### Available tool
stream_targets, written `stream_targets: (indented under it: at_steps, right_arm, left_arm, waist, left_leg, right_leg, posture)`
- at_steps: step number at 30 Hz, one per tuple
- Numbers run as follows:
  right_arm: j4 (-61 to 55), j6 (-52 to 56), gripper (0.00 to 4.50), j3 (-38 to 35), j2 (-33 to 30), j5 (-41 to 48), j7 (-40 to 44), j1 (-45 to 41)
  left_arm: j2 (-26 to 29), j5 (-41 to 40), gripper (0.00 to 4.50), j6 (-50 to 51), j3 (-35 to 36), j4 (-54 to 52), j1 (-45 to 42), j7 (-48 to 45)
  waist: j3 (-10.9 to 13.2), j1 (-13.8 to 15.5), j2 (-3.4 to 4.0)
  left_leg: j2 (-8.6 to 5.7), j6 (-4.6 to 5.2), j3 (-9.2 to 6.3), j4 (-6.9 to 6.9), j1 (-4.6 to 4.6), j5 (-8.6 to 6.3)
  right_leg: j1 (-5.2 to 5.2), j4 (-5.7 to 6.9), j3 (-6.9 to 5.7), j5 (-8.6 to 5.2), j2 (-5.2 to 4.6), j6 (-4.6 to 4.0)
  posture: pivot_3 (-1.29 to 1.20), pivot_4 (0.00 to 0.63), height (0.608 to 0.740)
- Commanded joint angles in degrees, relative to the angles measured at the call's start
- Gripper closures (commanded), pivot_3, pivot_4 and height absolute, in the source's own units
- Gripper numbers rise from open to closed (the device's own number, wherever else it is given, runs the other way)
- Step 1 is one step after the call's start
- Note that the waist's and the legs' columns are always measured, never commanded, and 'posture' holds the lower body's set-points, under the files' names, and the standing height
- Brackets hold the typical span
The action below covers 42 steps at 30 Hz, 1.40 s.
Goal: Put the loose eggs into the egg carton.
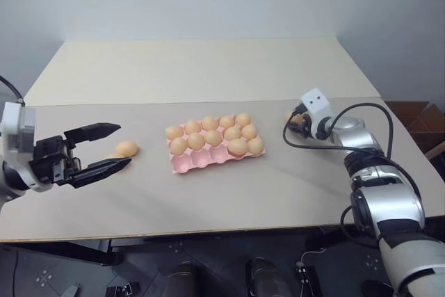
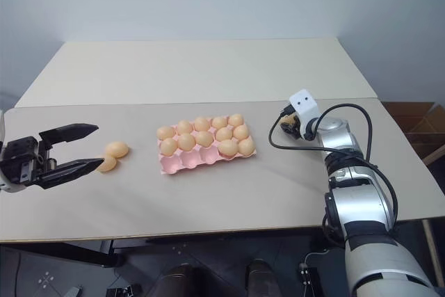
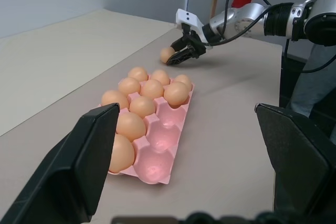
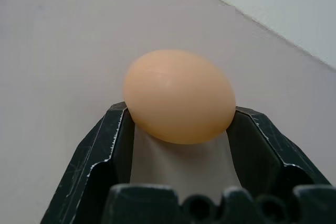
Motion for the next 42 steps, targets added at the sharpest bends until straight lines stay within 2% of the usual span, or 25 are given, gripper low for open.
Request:
stream_targets:
  at_steps: [1, 6, 9, 13, 25, 27, 31, 37, 40, 42]
  right_arm:
    - [-19.39, 5.47, 1.60, -1.50, -2.24, 2.69, 4.05, 4.33]
    - [-60.27, 25.39, 1.60, 0.72, -2.73, 10.61, 9.37, 15.98]
    - [-71.58, 32.50, 1.60, 4.37, 0.03, 12.40, 8.26, 18.40]
    - [-72.54, 34.50, 1.60, 9.80, 4.75, 10.46, 4.58, 19.00]
    - [-67.32, 32.23, 1.60, 17.89, 8.80, 6.25, 2.56, 18.13]
    - [-66.73, 32.30, 1.22, 17.86, 8.77, 5.69, 2.43, 17.93]
    - [-69.99, 34.53, 0.04, 15.29, 6.74, 6.73, 3.42, 17.71]
    - [-82.69, 41.88, 0.04, 6.72, 2.04, 13.44, 6.19, 18.32]
    - [-88.70, 45.36, 0.04, -0.48, -2.86, 19.57, 9.95, 20.33]
    - [-90.53, 43.21, 0.04, -6.01, -7.62, 23.01, 14.05, 24.02]
  left_arm:
    - [1.31, -1.27, 0.00, 0.35, 2.23, -1.24, -0.01, -0.32]
    - [2.44, -0.73, 0.00, 1.01, 4.61, -0.10, 2.36, -1.25]
    - [2.94, -0.27, 0.00, 1.14, 5.50, 0.42, 3.57, -1.90]
    - [3.21, -0.26, 0.00, 1.13, 4.78, 0.79, 3.06, -1.63]
    - [2.79, -0.63, 0.00, 1.27, 4.27, -0.12, 2.98, -1.19]
    - [2.82, -0.64, 0.00, 1.25, 4.16, -0.08, 2.83, -1.17]
    - [2.89, -0.73, 0.00, 1.31, 4.48, -0.05, 3.03, -1.31]
    - [3.05, -0.37, 0.00, 1.34, 4.93, -0.17, 3.95, -1.54]
    - [3.49, 0.92, 0.00, 0.75, 5.65, 0.41, 5.51, -2.32]
    - [3.68, 2.37, 0.00, -0.22, 6.19, 1.00, 7.31, -3.15]
  waist:
    - [0.00, -0.24, 0.00]
    - [0.00, -0.24, 0.00]
    - [0.00, -0.75, 0.00]
    - [-0.02, -0.29, -0.02]
    - [-0.04, 0.59, -0.06]
    - [-0.04, 0.62, -0.06]
    - [-0.04, 0.90, -0.06]
    - [-0.04, 1.07, -0.06]
    - [-0.04, 1.10, -0.06]
    - [-0.05, 1.29, -0.09]
  left_leg:
    - [0.01, 0.00, -0.03, -0.04, 0.00, 0.00]
    - [0.07, 0.02, -0.28, -0.08, -0.05, -0.01]
    - [0.12, 0.02, -0.23, -0.10, 0.12, -0.02]
    - [0.12, -0.02, -0.21, -0.04, 0.30, 0.01]
    - [0.06, -0.08, 0.10, -0.07, 0.09, 0.04]
    - [0.05, -0.08, 0.13, -0.07, 0.10, 0.04]
    - [0.04, -0.08, 0.12, -0.06, 0.13, 0.04]
    - [0.06, -0.08, 0.11, -0.07, 0.08, 0.03]
    - [0.06, -0.08, 0.10, -0.08, 0.08, 0.03]
    - [0.06, -0.07, 0.11, -0.08, 0.10, 0.02]
  right_leg:
    - [-0.01, -0.01, 0.01, 0.00, 0.00, 0.00]
    - [-0.08, -0.01, 0.00, 0.01, 0.00, 0.02]
    - [-0.06, 0.07, 0.14, 0.03, 0.08, -0.01]
    - [0.07, 0.10, 0.12, 0.06, 0.12, -0.08]
    - [-0.09, 0.01, 0.11, 0.05, 0.09, -0.06]
    - [-0.07, 0.02, 0.11, 0.05, 0.09, -0.06]
    - [-0.03, 0.02, 0.09, 0.06, 0.08, -0.06]
    - [-0.06, -0.01, 0.06, 0.05, 0.08, -0.06]
    - [-0.05, -0.02, 0.06, 0.05, 0.07, -0.06]
    - [0.00, -0.06, 0.03, 0.05, 0.06, -0.06]
  posture:
    - [0.00, 0.150, 0.740]
    - [0.00, 0.150, 0.740]
    - [0.00, 0.150, 0.740]
    - [0.00, 0.150, 0.740]
    - [0.00, 0.150, 0.740]
    - [0.00, 0.150, 0.740]
    - [0.00, 0.150, 0.740]
    - [0.00, 0.150, 0.740]
    - [0.00, 0.150, 0.740]
    - [0.00, 0.150, 0.740]
